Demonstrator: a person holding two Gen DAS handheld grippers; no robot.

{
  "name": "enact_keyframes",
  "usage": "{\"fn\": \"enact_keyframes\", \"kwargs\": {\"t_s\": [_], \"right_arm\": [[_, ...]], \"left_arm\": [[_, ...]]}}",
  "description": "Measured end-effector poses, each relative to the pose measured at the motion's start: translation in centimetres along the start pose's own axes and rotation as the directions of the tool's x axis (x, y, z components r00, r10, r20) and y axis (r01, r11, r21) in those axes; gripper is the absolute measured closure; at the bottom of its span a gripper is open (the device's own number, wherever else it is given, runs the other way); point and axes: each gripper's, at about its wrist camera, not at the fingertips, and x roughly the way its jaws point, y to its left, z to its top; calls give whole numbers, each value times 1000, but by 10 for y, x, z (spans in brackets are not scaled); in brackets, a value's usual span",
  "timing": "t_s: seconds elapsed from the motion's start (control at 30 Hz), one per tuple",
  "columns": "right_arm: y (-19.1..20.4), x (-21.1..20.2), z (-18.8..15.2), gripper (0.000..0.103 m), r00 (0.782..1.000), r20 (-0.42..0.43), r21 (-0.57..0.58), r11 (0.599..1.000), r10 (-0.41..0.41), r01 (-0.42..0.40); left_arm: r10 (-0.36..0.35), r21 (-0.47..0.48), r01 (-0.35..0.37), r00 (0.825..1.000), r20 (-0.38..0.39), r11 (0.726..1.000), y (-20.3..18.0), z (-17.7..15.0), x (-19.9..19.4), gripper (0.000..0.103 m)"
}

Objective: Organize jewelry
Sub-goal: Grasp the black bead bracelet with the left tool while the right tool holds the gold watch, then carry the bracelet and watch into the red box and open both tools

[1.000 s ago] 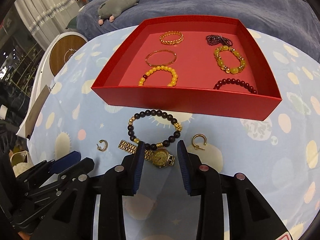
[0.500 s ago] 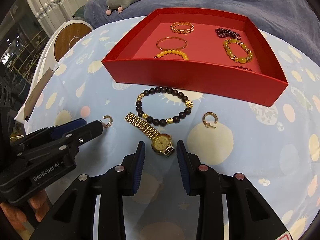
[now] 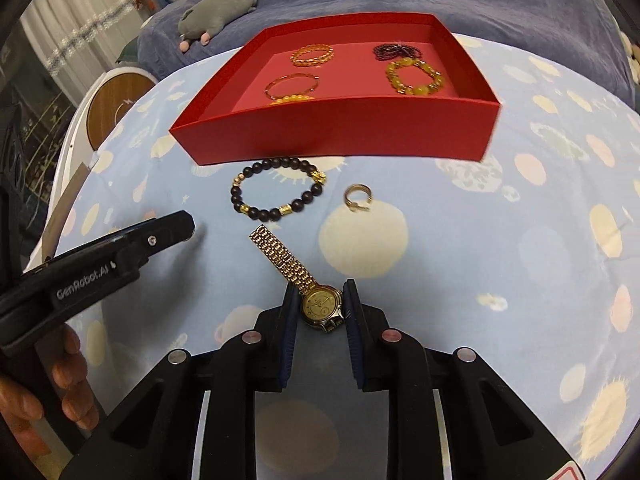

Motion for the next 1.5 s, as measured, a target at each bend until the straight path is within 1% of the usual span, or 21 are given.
{"fn": "enact_keyframes", "kwargs": {"t_s": [0.07, 0.17, 0.27, 0.37, 0.47, 0.53, 0.57, 0.63, 0.77, 0.97, 1.2, 1.5], "right_arm": [[-6, -6, -7, 82, 1000, 1, 37, 999, -5, 5], [-10, -10, -12, 82, 1000, 1, 64, 998, -11, 11], [-10, -10, -12, 82, 1000, 2, 77, 997, -10, 10], [-11, -8, -9, 82, 1000, 4, 87, 996, -6, 6], [-12, -7, -7, 82, 1000, 4, 94, 996, -1, 0], [-12, -7, -7, 82, 1000, 4, 97, 995, 2, -2], [-12, -7, -7, 82, 1000, 4, 98, 995, 3, -4], [-13, -7, -8, 82, 1000, 5, 101, 995, 5, -6], [-14, -9, -9, 82, 1000, 4, 107, 994, 4, -5], [-16, -21, -11, 82, 1000, 18, 122, 993, 7, -9], [-20, -47, -9, 82, 999, 54, 134, 991, -1, -6], [-19, -80, -2, 82, 994, 105, 133, 991, -9, -5]], "left_arm": [[-10, 7, 10, 1000, 3, 1000, -8, 5, 4, 63], [-13, 19, 13, 1000, 6, 1000, -18, 12, 12, 63], [-10, 18, 10, 1000, -5, 1000, -24, 18, 24, 63], [0, 27, 0, 1000, -9, 1000, -29, 22, 33, 67], [23, 54, -24, 1000, 4, 998, -33, 24, 37, 73], [35, 65, -36, 999, 9, 997, -34, 25, 39, 86], [41, 71, -42, 999, 12, 997, -34, 25, 39, 88], [42, 83, -43, 999, 17, 996, -34, 24, 39, 95], [32, 94, -33, 999, 15, 995, -33, 20, 36, 95], [6, 68, -5, 1000, -11, 998, -29, 13, 24, 95], [-24, 56, 24, 1000, -5, 998, -28, 3, -4, 95], [-63, 68, 62, 998, 13, 996, -36, -2, -41, 95]]}}
